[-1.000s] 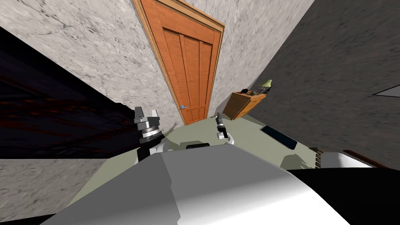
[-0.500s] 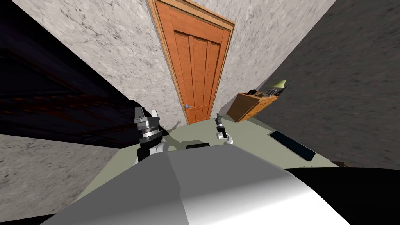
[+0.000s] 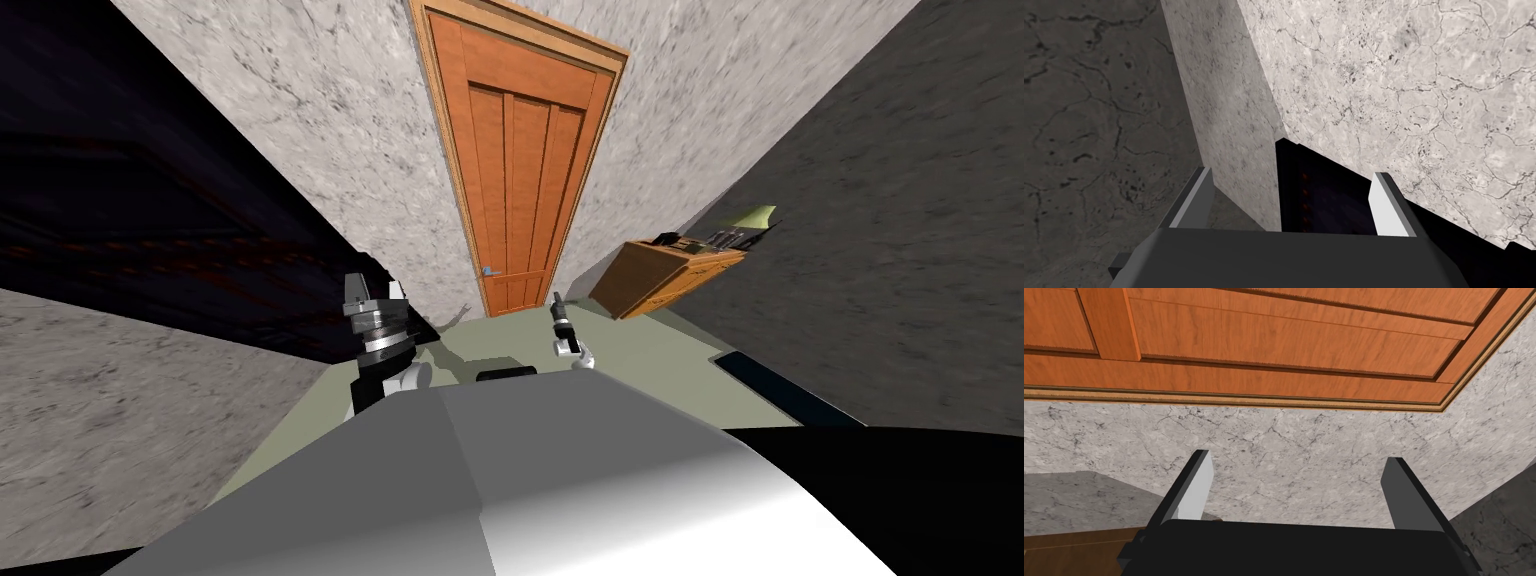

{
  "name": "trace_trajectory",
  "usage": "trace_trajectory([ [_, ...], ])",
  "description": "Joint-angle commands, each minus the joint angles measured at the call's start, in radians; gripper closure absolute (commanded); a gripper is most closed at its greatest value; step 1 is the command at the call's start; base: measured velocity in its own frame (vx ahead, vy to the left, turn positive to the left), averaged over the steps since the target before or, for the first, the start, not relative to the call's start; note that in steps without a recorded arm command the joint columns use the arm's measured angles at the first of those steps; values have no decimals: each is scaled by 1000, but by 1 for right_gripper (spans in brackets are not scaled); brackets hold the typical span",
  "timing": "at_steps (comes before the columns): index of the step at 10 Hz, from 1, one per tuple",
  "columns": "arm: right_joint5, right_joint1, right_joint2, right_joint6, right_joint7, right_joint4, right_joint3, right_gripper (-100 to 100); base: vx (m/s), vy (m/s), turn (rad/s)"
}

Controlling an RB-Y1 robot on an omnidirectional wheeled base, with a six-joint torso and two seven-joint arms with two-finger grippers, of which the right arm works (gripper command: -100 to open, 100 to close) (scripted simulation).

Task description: Pull the door open

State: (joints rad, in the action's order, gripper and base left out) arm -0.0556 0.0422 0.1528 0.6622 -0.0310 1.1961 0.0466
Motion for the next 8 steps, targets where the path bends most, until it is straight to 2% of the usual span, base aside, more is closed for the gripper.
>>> trace_trajectory([
  [1, -2, -12, -3, 6, -2, -30, 2, -100, 26, 52, 114],
  [3, -5, -30, -6, 17, -2, -75, 4, -100, 27, 60, 187],
  [8, -11, -70, -15, 43, -3, -179, 10, -100, 51, 55, 133],
])
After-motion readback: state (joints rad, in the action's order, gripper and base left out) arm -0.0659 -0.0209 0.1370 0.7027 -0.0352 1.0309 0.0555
